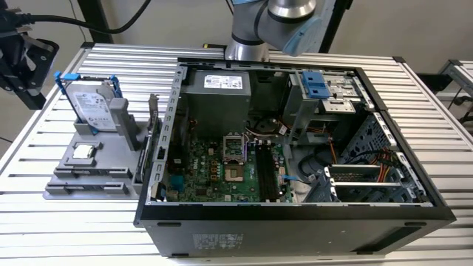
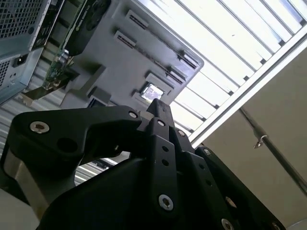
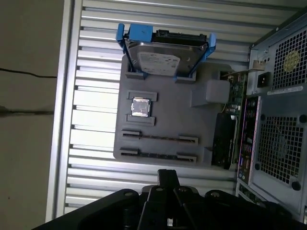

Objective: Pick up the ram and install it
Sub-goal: 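Pick up the ram and move it above insertion slot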

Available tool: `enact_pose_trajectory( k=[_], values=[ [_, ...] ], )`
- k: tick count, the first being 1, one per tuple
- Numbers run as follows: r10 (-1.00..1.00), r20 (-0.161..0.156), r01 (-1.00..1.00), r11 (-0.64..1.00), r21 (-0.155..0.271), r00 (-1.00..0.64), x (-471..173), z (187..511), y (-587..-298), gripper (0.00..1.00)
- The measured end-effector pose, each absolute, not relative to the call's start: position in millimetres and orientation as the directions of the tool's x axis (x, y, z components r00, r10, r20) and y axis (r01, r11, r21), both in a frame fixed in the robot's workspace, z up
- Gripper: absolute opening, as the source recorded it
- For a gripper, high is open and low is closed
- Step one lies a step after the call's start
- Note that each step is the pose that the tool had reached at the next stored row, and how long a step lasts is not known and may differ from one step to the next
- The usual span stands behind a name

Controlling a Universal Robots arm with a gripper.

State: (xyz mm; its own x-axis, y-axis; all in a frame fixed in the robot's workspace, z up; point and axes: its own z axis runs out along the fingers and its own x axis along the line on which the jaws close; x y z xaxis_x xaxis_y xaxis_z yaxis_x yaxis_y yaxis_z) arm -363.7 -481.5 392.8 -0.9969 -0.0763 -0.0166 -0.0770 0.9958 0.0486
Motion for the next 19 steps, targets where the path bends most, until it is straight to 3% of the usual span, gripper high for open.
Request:
enact_pose_trajectory(
  k=[19],
  values=[
    [-0.245,-0.017,-0.245,0.968,0.049,-0.969,-363.7,392.8,-481.4,0.00]
  ],
)
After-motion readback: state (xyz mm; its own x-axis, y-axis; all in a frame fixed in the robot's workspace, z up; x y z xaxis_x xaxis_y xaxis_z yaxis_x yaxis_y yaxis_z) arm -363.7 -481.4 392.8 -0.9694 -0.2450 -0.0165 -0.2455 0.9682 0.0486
